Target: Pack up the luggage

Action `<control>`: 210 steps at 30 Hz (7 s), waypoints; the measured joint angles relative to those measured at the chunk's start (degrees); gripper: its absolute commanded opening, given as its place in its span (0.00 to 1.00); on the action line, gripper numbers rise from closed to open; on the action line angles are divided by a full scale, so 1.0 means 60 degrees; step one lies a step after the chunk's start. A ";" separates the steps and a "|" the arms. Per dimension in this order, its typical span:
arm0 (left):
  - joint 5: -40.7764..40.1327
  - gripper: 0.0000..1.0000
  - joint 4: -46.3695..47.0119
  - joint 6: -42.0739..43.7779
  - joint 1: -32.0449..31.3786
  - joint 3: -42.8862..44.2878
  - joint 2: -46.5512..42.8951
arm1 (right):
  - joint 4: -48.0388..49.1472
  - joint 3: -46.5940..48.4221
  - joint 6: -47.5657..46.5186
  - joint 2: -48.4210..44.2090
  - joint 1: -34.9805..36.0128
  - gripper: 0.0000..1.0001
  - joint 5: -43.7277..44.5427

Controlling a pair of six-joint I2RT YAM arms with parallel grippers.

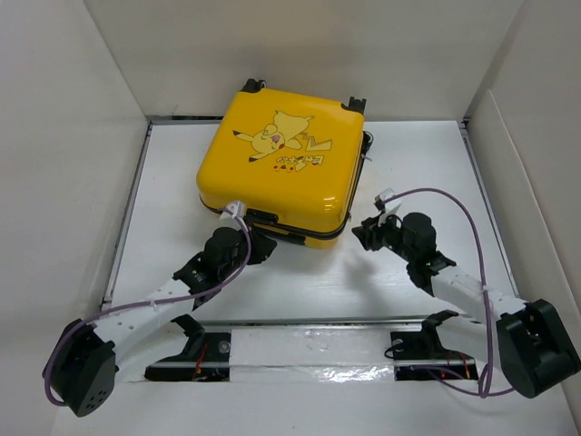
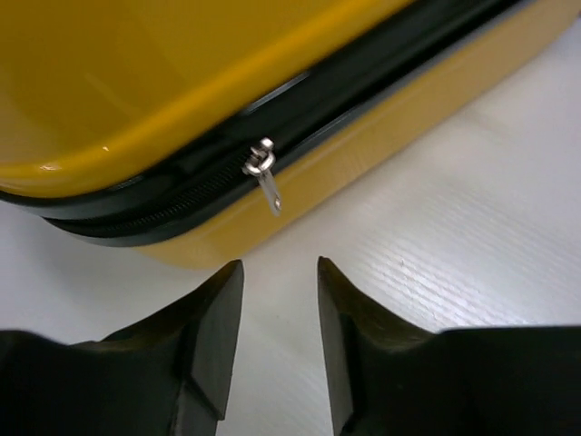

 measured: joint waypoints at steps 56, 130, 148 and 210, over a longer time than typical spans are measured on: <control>0.0678 0.10 0.2320 0.0521 -0.1738 0.2441 0.4594 | -0.1745 0.1213 0.2499 0.0215 0.6604 0.00 0.6444; 0.0688 0.34 0.1843 -0.1341 0.3304 -0.0820 0.0401 | -0.3832 0.2069 0.1778 -0.2637 0.4863 0.19 0.5635; -0.0554 0.34 0.2040 -0.1031 0.1512 -0.0229 0.0823 | -0.2739 0.6098 0.2881 0.3938 -0.5825 0.97 -0.0543; -0.0124 0.32 -0.0069 -0.1016 0.3311 -0.0444 -0.0514 | -0.3366 0.9963 0.0608 0.2958 -0.2142 0.23 -0.2419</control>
